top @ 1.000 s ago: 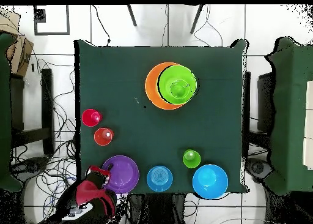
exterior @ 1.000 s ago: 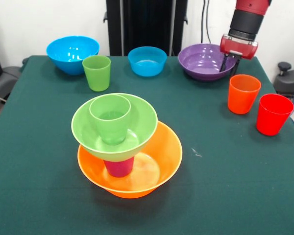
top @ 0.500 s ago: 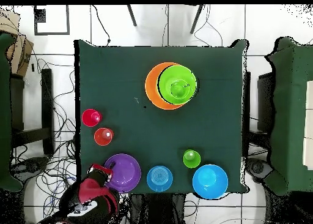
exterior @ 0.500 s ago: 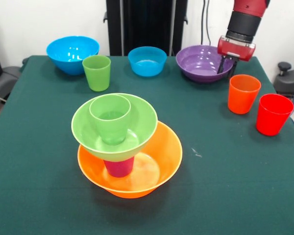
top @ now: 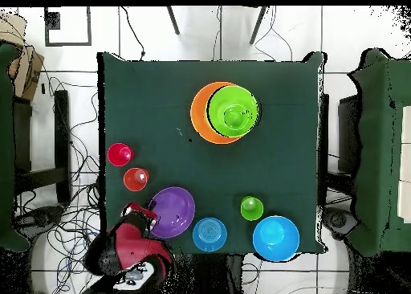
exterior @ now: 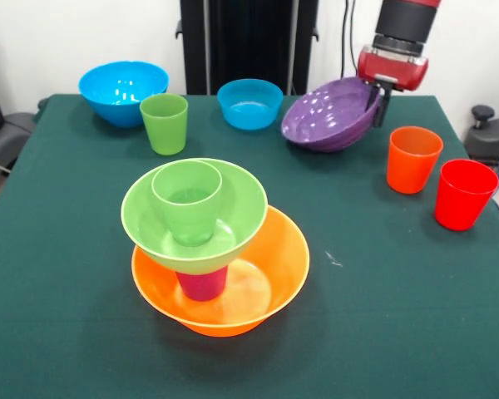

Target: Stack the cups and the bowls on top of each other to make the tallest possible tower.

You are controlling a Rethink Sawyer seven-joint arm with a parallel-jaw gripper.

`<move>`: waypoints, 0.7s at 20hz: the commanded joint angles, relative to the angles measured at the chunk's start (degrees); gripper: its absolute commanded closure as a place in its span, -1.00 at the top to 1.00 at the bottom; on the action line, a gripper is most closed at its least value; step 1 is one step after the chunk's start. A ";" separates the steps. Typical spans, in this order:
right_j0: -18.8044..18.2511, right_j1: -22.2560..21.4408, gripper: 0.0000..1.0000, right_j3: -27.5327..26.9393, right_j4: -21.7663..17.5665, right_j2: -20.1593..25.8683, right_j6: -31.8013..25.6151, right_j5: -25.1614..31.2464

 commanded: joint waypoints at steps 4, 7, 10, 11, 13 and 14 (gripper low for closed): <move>-10.09 -12.28 -1.00 -0.41 -4.29 8.86 5.24 14.06; -10.71 -9.74 -1.00 -2.68 -3.65 8.32 4.92 13.14; -10.87 -8.64 -1.00 -3.72 -3.26 7.88 4.59 12.96; -10.80 -8.57 -1.00 -3.94 -3.10 7.71 4.48 13.14; -11.04 -8.55 -1.00 -4.22 -3.01 7.92 4.39 13.42; -10.88 -8.87 -1.00 -4.30 -2.76 7.71 4.28 14.01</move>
